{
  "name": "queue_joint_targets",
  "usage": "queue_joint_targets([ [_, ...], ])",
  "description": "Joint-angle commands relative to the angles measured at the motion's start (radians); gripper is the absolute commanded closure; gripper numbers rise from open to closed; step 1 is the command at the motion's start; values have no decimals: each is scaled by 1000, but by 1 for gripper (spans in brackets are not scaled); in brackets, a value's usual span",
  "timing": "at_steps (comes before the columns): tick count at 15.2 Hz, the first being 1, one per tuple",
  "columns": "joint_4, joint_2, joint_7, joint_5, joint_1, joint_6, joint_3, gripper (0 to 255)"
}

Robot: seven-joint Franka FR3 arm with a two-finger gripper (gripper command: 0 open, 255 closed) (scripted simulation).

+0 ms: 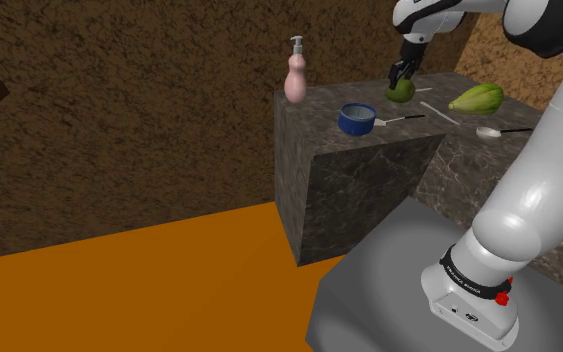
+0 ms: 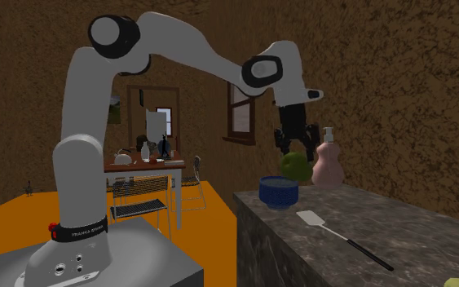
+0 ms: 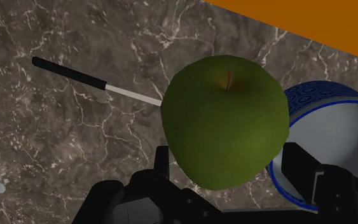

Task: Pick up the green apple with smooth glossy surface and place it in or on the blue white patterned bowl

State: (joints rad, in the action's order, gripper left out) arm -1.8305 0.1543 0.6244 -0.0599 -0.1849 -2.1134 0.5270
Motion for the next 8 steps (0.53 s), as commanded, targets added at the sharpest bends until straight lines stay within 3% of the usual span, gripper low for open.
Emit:
queue_joint_targets([
  [1, 22, -5, -2, 3, 0, 27, 1, 255],
  [8, 94, -19, -7, 13, 1, 111, 3, 255],
])
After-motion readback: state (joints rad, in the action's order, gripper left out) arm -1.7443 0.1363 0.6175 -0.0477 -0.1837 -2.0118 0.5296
